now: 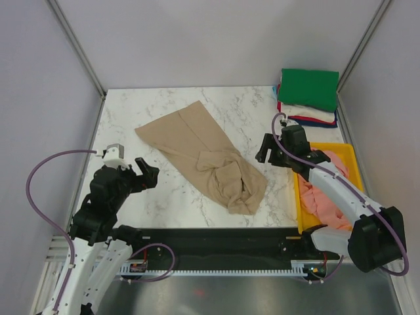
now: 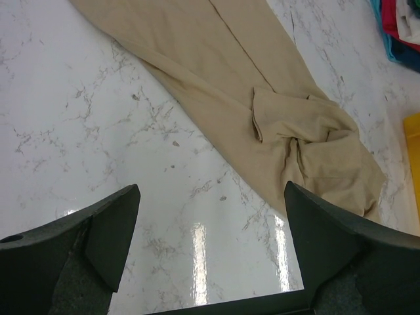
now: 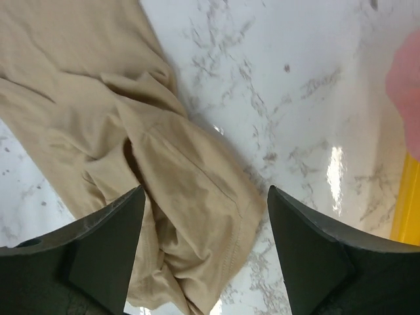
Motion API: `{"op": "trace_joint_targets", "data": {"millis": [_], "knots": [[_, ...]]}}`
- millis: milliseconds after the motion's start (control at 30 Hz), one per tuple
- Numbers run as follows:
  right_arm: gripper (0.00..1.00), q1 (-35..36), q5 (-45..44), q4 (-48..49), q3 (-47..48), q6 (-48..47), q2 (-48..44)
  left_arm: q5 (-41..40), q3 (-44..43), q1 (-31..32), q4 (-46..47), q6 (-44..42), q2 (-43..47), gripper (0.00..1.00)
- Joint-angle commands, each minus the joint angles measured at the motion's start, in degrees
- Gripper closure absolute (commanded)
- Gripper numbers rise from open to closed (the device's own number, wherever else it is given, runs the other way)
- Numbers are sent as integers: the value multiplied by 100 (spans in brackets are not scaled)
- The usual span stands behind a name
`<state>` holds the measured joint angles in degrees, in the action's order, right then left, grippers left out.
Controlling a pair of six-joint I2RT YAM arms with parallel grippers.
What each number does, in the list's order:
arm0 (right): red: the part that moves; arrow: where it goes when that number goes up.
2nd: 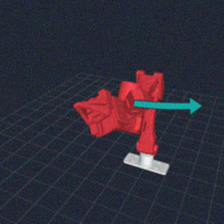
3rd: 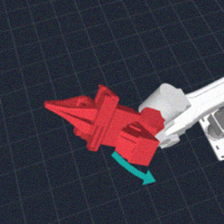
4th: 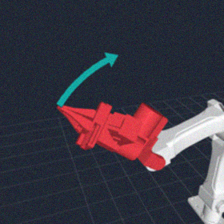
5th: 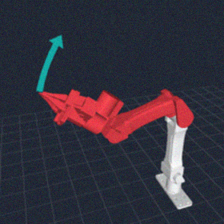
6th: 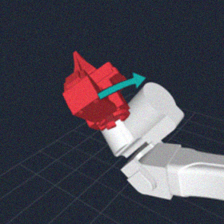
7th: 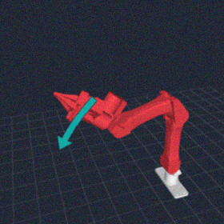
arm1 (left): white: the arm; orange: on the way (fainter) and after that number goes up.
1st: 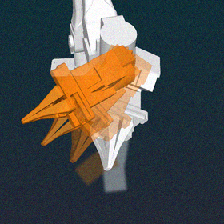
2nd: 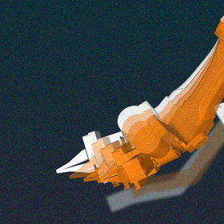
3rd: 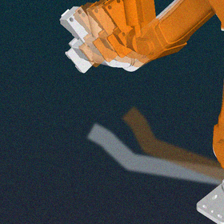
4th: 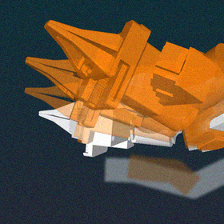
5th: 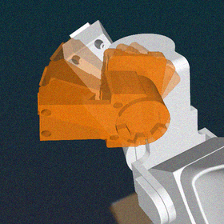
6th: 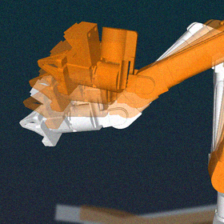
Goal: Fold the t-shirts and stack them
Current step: Move the tshirt to the center of the board
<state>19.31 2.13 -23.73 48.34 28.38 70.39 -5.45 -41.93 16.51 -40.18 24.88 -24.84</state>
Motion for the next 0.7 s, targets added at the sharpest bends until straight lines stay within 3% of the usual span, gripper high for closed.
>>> {"op": "trace_joint_targets", "data": {"millis": [0, 233, 400, 667], "knots": [[17, 299, 172, 631, 255, 1, -105, 35, -43, -69, 186, -150, -38, 2], [27, 1548, 209, 1203, 887, 185, 1132, 71, -43, -148, 195, -159, -74, 3], [31, 2357, 33, 1133, 2071, 27, 2310, 53, -34, -157, 195, -159, -30, 3], [32, 2753, -151, 704, 3330, -219, 4052, 18, -17, -175, 186, -151, 49, 3]]}}
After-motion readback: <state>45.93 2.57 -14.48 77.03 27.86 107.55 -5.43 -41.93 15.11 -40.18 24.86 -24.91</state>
